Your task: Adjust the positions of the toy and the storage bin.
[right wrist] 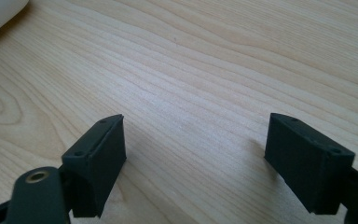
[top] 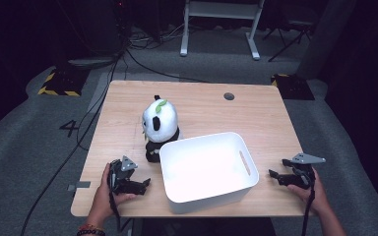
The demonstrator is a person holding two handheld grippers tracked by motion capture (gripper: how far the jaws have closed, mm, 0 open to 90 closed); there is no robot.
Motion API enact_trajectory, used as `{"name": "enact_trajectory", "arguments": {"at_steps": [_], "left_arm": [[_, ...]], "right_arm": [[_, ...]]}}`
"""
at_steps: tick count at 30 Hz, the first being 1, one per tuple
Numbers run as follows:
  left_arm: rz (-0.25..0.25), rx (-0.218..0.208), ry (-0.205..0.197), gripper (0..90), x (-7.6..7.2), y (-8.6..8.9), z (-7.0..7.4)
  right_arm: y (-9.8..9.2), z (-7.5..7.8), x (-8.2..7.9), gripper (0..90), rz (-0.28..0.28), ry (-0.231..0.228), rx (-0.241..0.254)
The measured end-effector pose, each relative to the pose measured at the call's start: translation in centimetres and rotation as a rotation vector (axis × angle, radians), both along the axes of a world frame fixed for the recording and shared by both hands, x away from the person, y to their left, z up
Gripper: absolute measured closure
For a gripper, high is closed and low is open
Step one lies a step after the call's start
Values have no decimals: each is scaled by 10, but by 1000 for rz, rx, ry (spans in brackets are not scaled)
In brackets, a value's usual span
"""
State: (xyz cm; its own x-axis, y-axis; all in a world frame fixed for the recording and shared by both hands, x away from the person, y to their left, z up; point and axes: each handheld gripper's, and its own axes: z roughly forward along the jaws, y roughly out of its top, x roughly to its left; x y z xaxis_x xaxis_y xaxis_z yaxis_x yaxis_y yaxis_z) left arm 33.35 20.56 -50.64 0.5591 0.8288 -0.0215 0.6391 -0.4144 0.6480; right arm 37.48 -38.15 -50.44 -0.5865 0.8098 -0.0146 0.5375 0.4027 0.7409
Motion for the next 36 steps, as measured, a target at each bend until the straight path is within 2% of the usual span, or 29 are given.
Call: {"name": "enact_trajectory", "arguments": {"at_steps": [5,8,13,17,18,20,23,24,25,29,32,33,36], "left_arm": [[4,-3,2,5,-1,0,0],[3,-6,5,5,-1,0,0],[2,-7,5,5,-1,0,0],[6,-6,4,4,-1,0,0],[6,-6,4,5,-1,0,0],[7,-7,4,4,-1,0,0],[6,-6,5,5,-1,0,0],[6,-6,5,4,-1,0,0],[6,-6,4,4,-1,0,0],[6,-6,3,4,-1,0,0],[6,-6,4,5,-1,0,0],[6,-6,4,4,-1,0,0],[6,-6,5,4,-1,0,0]], "right_arm": [[0,0,0,205,3,1,-3],[0,2,0,237,9,2,-8],[2,7,-1,248,16,-1,7],[2,27,-9,253,21,-41,60],[2,27,-9,253,21,-41,60],[7,40,-13,267,33,-60,51],[10,59,-14,274,40,-91,100],[10,59,-14,274,40,-91,100],[15,69,-15,273,45,-111,96],[24,86,-12,274,65,-127,85],[28,93,-11,274,78,-137,93],[33,102,-11,275,97,-149,100],[39,110,-11,276,108,-156,97]]}}
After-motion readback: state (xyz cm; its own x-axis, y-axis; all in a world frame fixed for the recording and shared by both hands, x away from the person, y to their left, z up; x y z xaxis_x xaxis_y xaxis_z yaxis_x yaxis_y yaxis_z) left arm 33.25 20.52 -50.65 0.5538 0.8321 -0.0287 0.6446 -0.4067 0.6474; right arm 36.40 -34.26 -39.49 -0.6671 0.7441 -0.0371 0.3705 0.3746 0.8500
